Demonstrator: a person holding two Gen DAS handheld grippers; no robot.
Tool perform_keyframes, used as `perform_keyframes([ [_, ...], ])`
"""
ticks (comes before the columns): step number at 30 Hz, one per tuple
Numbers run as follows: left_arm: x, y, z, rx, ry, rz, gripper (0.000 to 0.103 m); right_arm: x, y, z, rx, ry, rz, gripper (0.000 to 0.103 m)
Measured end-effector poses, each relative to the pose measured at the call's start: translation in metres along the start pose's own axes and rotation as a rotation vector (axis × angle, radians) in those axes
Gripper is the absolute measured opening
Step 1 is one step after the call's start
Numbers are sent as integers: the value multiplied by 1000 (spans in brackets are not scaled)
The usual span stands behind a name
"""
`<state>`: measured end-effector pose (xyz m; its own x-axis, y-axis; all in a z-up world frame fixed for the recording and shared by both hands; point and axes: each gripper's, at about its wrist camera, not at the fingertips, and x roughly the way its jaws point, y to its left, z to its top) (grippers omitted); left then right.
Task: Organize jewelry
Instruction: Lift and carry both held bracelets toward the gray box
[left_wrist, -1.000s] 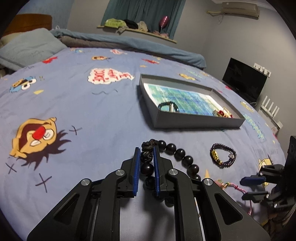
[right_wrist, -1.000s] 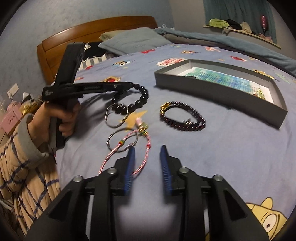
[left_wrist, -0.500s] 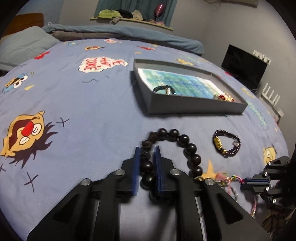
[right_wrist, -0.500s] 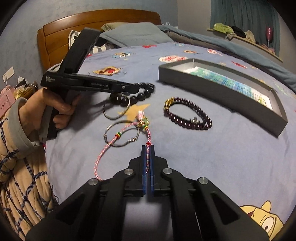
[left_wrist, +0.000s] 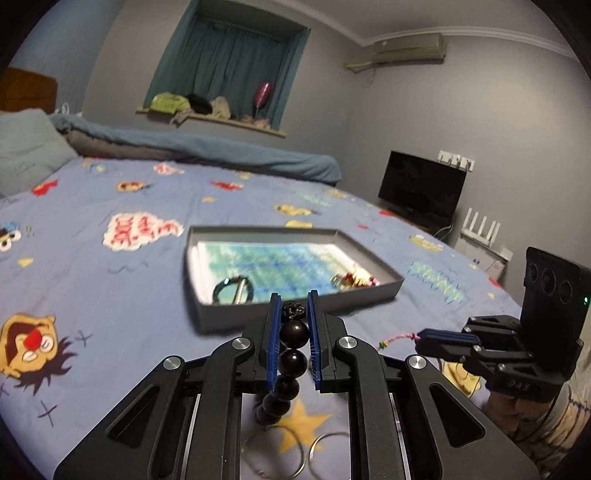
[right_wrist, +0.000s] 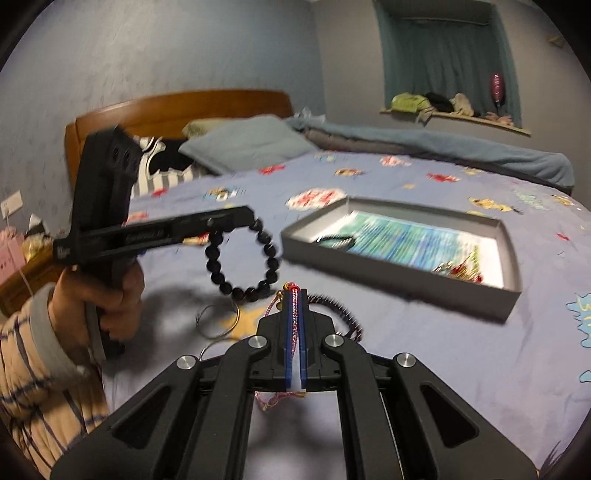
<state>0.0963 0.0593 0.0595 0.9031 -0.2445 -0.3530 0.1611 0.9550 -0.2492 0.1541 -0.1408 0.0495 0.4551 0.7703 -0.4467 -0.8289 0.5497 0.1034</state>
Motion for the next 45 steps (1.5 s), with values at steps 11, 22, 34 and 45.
perform_keyframes([
  [11, -9, -10, 20, -10, -117, -68, 15, -9, -26, 15, 62, -95, -19, 2],
  [22, -1, -8, 30, -20, -138, -92, 15, -4, -41, 24, 94, -124, -48, 2],
  [34, 23, -11, 42, -19, -128, -101, 15, 9, -76, 40, 187, -146, -75, 2],
  [45, 60, -11, 60, 7, -105, -69, 15, 27, -108, 58, 239, -158, -123, 2],
])
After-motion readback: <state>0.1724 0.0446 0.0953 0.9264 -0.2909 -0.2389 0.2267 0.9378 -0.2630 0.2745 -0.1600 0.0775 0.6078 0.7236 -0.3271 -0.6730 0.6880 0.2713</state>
